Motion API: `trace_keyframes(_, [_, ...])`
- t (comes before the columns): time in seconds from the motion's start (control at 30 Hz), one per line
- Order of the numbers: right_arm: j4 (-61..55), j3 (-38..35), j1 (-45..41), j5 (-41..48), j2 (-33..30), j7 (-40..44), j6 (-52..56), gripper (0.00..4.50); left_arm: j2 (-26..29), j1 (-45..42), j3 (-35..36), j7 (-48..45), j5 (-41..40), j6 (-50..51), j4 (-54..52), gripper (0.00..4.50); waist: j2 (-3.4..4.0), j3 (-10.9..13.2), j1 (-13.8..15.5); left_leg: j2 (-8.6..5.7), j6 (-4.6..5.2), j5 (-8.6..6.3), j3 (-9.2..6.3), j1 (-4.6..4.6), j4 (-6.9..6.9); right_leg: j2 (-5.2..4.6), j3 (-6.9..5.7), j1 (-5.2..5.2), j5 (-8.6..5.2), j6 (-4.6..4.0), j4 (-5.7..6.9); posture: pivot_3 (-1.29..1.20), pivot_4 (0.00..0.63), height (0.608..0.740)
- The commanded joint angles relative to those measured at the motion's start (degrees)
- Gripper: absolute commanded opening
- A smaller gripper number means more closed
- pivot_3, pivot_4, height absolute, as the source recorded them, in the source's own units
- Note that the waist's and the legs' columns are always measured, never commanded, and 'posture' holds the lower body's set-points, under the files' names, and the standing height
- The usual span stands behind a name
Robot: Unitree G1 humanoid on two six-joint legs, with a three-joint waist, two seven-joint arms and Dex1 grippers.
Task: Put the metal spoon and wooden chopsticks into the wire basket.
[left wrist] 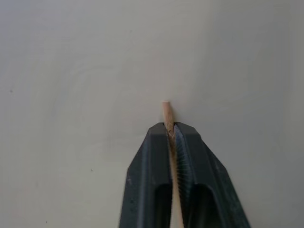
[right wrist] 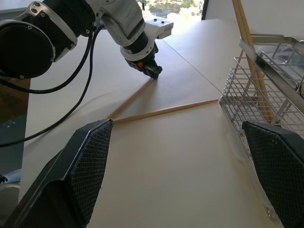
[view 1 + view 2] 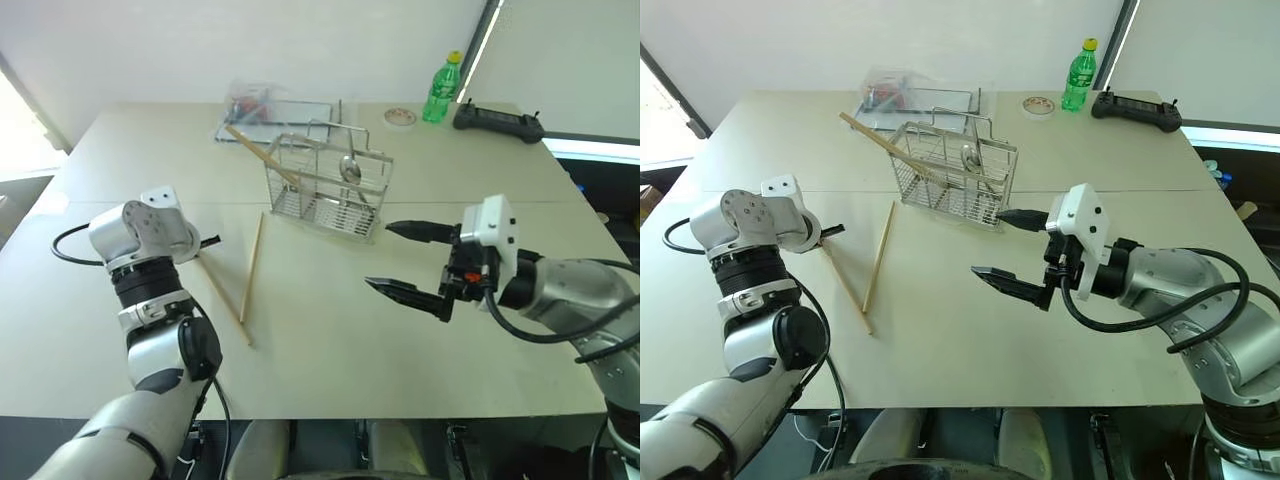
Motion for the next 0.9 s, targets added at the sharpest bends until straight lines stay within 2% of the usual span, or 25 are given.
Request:
trace_keyframes(0.03, [-2.28, -1.86, 0.27, 0.88, -1.40, 0.69, -0.35, 4.50, -0.73, -0.57, 1.59, -0.87, 1.42, -0.10, 1.75, 0.03, 0.00, 0.00, 0.02, 0.00, 0.00, 0.00, 0.00, -0.01, 0.00, 0.00, 0.00, 0.00, 0.00, -0.01, 0.00, 0.00, 0.150, 0.722])
trace_keyframes(0.27, [-1.58, -1.96, -0.32, 1.31, -1.87, 0.83, -0.12, 4.50, -1.55, -1.60, 4.93, -0.42, 3.27, -0.44, 1.78, 0.03, 0.00, 0.00, -0.04, 0.01, -0.01, 0.00, 0.00, 0.02, 0.00, 0.00, -0.01, 0.00, -0.02, 0.05, 0.00, 0.00, 0.150, 0.722])
trace_keyframes(0.37, [-0.83, -1.56, -0.72, 1.20, -1.90, 0.91, -0.14, 4.50, -0.10, -3.24, 6.90, -0.36, 3.36, -3.97, 3.04, 0.03, 0.00, 0.00, -0.06, 0.00, -0.01, 0.00, 0.00, 0.02, 0.00, 0.00, -0.01, 0.00, -0.02, 0.05, 0.00, 0.00, 0.150, 0.722])
trace_keyframes(0.5, [-0.42, -1.46, -1.05, 1.35, -2.02, 1.17, 0.11, 4.50, 5.05, -7.11, 9.75, -1.88, 1.41, -15.96, 8.91, 0.03, -0.17, 0.10, -0.28, 0.03, -0.02, 0.01, -0.01, -0.04, 0.00, 0.03, -0.04, -0.08, -0.02, 0.05, 0.01, 0.00, 0.150, 0.722])
trace_keyframes(0.63, [-0.34, -1.84, -1.50, 2.10, -2.14, 1.02, 0.88, 4.50, 12.87, -10.32, 9.29, -4.54, 0.53, -29.05, 18.05, 0.03, -0.35, 0.21, -0.32, 0.06, -0.04, 0.02, 0.02, -0.14, -0.07, 0.04, -0.04, -0.21, 0.08, -0.11, -0.03, 0.00, 0.150, 0.722])
trace_keyframes(0.7, [-0.35, -2.15, -1.56, 2.53, -2.18, 0.83, 1.38, 4.50, 16.62, -12.51, 7.56, -8.02, -0.03, -36.16, 22.59, 0.03, -0.35, 0.21, -0.24, 0.04, -0.02, 0.00, 0.05, -0.15, -0.11, 0.00, -0.03, -0.23, 0.13, -0.19, -0.06, 0.00, 0.150, 0.722])
trace_keyframes(0.77, [-0.49, -2.40, -1.46, 2.93, -2.24, 0.51, 1.85, 4.50, 19.93, -15.10, 3.61, -15.32, 0.05, -44.69, 25.85, 0.03, -0.41, 0.24, -0.04, 0.02, 0.00, -0.02, 0.05, -0.18, -0.13, -0.02, -0.04, -0.24, 0.13, -0.19, -0.07, 0.00, 0.150, 0.722])
trace_keyframes(0.9, [-0.88, -2.77, -1.13, 3.59, -2.23, -0.14, 2.49, 4.50, 23.77, -18.92, -4.85, -28.42, 1.60, -60.01, 29.14, 0.03, -0.52, 0.30, 0.14, -0.01, 0.01, -0.02, -0.01, -0.33, -0.09, -0.04, -0.09, -0.26, 0.14, -0.19, -0.12, 0.00, 0.150, 0.722])
